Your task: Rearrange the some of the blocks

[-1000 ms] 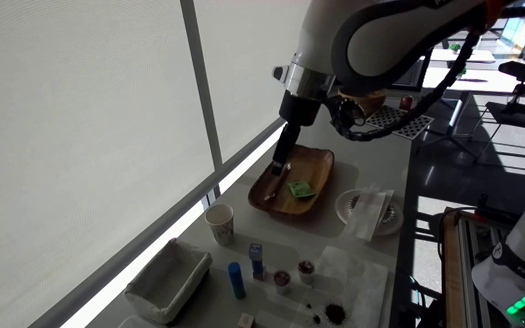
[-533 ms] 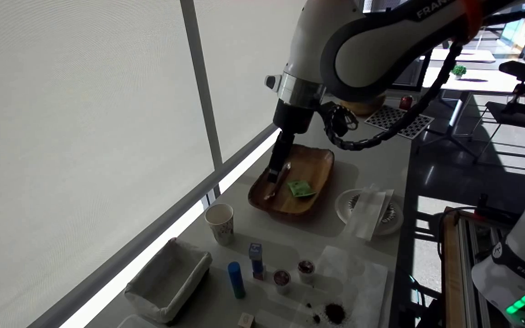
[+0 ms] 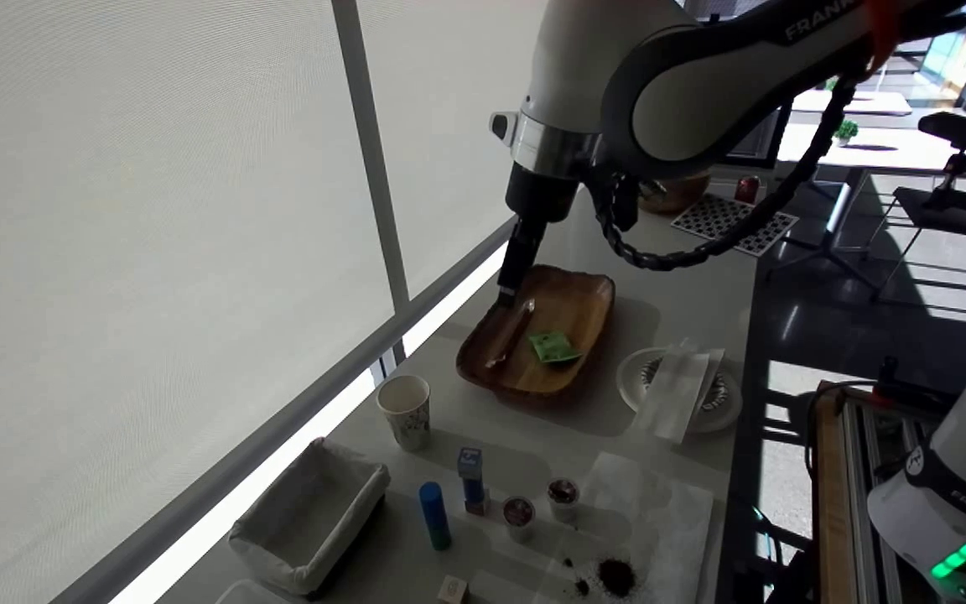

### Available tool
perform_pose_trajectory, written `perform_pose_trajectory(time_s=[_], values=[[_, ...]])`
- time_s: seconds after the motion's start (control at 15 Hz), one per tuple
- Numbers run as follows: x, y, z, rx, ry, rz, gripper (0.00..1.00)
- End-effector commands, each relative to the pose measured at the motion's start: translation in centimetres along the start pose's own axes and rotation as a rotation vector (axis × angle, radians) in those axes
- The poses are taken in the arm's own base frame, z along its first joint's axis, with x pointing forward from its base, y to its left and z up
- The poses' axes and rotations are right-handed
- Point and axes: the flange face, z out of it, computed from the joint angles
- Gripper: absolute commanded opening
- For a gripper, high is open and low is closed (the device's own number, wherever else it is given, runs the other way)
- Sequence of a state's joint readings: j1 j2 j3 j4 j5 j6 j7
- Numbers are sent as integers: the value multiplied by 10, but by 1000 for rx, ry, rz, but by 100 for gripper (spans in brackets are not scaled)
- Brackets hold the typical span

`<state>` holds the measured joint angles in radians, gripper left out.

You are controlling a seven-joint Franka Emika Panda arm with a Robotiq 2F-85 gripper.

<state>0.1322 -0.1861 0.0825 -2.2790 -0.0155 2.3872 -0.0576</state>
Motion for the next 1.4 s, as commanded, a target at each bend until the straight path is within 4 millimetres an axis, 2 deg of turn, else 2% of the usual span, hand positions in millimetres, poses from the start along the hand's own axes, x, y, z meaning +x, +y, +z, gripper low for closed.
perform_pose_trajectory(time_s=[0.0, 0.27, 0.47, 0.67, 0.87, 0.93, 1.07, 1.33], values=[[-4, -17, -10, -118, -102, 43, 100], [-4, -59, 1, -44, -163, 17, 100], [-8, -91, 23, 19, -172, -4, 100], [-13, -110, 46, 26, -136, -6, 100], [-19, -122, 70, 29, -104, 11, 100], [-12, -115, 56, 29, -117, -10, 100], [-13, -116, 63, 32, -122, -8, 100], [-9, -115, 58, 32, -109, -5, 100]])
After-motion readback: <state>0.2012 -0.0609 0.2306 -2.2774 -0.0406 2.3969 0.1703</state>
